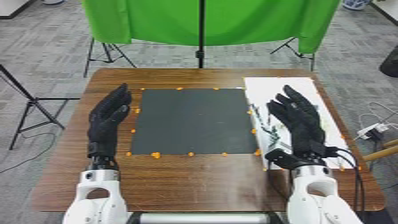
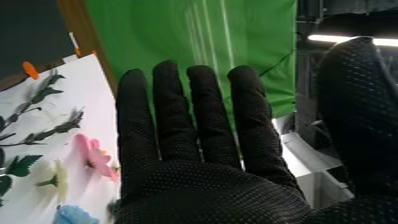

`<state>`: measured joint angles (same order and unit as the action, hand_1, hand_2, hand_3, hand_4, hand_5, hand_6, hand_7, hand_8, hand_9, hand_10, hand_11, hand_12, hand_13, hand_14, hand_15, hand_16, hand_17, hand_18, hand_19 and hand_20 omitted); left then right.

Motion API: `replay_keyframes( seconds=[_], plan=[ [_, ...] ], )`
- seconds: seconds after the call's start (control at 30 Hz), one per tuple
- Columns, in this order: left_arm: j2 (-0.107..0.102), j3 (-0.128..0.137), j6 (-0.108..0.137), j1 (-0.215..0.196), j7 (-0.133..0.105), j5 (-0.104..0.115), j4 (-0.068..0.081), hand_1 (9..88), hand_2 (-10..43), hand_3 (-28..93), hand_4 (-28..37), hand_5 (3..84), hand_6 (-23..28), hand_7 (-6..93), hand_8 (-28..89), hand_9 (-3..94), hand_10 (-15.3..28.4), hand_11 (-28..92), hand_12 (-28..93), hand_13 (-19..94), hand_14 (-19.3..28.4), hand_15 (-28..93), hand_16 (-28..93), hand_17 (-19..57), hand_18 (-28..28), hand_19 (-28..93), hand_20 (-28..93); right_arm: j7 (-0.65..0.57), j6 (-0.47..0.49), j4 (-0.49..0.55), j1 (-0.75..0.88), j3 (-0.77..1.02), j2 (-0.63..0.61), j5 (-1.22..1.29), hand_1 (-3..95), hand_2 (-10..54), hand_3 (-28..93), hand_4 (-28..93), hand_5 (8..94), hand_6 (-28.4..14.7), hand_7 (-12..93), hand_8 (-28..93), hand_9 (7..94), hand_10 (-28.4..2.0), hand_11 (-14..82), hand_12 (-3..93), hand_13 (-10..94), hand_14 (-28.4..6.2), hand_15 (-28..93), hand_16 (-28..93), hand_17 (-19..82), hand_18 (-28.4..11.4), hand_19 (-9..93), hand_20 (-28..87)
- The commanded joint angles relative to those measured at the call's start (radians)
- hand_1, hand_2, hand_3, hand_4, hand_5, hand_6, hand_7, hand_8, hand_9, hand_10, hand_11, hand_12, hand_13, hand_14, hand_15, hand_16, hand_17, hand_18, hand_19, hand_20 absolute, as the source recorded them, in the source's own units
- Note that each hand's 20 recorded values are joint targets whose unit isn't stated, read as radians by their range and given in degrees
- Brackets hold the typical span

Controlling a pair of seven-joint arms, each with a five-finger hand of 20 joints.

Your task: Arrange flowers

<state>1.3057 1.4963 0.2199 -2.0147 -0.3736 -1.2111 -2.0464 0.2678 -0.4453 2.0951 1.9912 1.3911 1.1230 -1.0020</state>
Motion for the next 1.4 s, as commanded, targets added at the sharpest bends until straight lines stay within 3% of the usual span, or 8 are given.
replay_keyframes(
  seconds=[0.03, 0.17, 0.37, 0.53, 0.83, 1.03, 1.3, 1.4],
  plan=[
    [0.013, 0.020, 0.000, -0.035, 0.017, -0.007, -0.007, 35.0, -9.5, 63, -16.4, 43.3, 1.4, 12.2, -7, 41.7, 11.5, 13, 11, 30, 13.6, 14, 2, 8.9, 10.3, 8, 25, -0.006, -0.033, 0.016, 0.025, 0.009, 0.004, -0.015, 29.6, -9.5, 78, -20, 41.2, -1.0, 20, -10, 44.7, -13.2, 7.4, 16.9, 38, -14.0, 12, 22, 24, -15.6, 9, 31],
    [0.020, 0.020, 0.004, -0.034, 0.023, -0.010, -0.006, 35.0, -9.5, 63, -16.5, 43.3, 1.4, 12.2, -7, 41.8, 11.4, 13, 11, 30, 13.7, 14, 3, 8.8, 10.3, 7, 24, -0.036, -0.117, 0.024, 0.016, -0.005, -0.001, -0.051, 29.8, -9.5, 77, -21, 40.9, -1.2, 20, -11, 45.2, -13.3, 8.0, 17.0, 40, -13.9, 12, 22, 26, -15.3, 11, 32],
    [0.012, 0.030, 0.011, -0.052, 0.035, -0.017, -0.010, 35.1, -9.5, 63, -16.6, 43.5, 1.5, 12.3, -7, 41.9, 11.4, 14, 11, 30, 13.7, 15, 3, 8.7, 10.2, 7, 24, -0.298, -0.246, 0.027, -0.006, -0.004, -0.068, -0.745, 30.3, -9.5, 65, -28, 44.4, -4.5, 18, -8, 50.8, -14.4, 17.2, 19.5, 55, -14.1, 30, 23, 35, -16.9, 50, 46],
    [0.005, 0.039, 0.013, -0.068, 0.047, -0.039, -0.017, 35.1, -9.5, 63, -16.5, 43.7, 1.6, 12.4, -7, 42.2, 11.4, 14, 11, 31, 13.7, 15, 3, 8.6, 10.2, 7, 24, -0.579, -0.134, 0.082, 0.073, 0.086, -0.189, -1.311, 48.9, -9.5, 19, -23, 51.3, -5.9, 17, -6, 56.2, -16.5, 20.8, 22.3, 61, -14.9, 43, 23, 39, -18.7, 67, 48],
    [0.007, 0.057, -0.028, -0.076, 0.094, -0.057, -0.026, 35.4, -9.5, 63, -16.3, 43.8, 1.6, 12.6, -7, 42.2, 11.4, 14, 11, 31, 13.8, 15, 3, 8.6, 10.1, 7, 24, -0.781, 0.075, 0.113, 0.158, 0.139, -0.341, -1.421, 39.0, -9.5, 48, -28, 56.1, -6.8, 19, -5, 58.3, -17.7, 29.5, 27.5, 66, -13.8, 59, 25, 43, -19.2, 80, 51],
    [-0.003, 0.078, -0.026, -0.085, 0.118, -0.051, -0.036, 35.4, -9.5, 63, -16.1, 43.9, 1.6, 12.6, -7, 42.5, 11.6, 14, 12, 32, 14.3, 16, 3, 8.5, 10.1, 7, 24, -0.818, 0.172, 0.100, 0.142, 0.108, -0.404, -1.397, 60.5, -9.5, -9, -5, 60.0, -7.8, 20, -5, 60.8, -18.1, 33.1, 27.6, 69, -12.2, 61, 26, 46, -17.6, 83, 51],
    [0.018, 0.106, -0.078, -0.092, 0.141, -0.044, -0.040, 35.3, -9.5, 62, -15.7, 44.1, 1.9, 12.4, -7, 42.8, 11.8, 14, 12, 32, 14.5, 17, 2, 8.1, 10.2, 7, 24, -0.847, 0.225, 0.043, 0.021, -0.028, -0.432, -1.386, 60.2, -9.5, -11, 0, 67.7, -7.0, 18, -5, 69.3, -17.7, 29.7, 27.0, 75, -10.4, 60, 27, 53, -14.7, 86, 49],
    [0.015, 0.116, -0.045, -0.096, 0.144, -0.016, -0.048, 35.3, -9.5, 62, -15.7, 44.7, 2.2, 12.7, -7, 42.9, 11.9, 14, 12, 32, 14.7, 17, 2, 7.9, 10.3, 7, 24, -0.866, 0.282, 0.024, -0.040, -0.085, -0.441, -1.375, 62.0, -9.5, -15, 5, 70.0, -6.8, 18, -5, 72.2, -17.0, 29.4, 26.9, 78, -9.3, 58, 28, 56, -13.4, 88, 47]
  ],
)
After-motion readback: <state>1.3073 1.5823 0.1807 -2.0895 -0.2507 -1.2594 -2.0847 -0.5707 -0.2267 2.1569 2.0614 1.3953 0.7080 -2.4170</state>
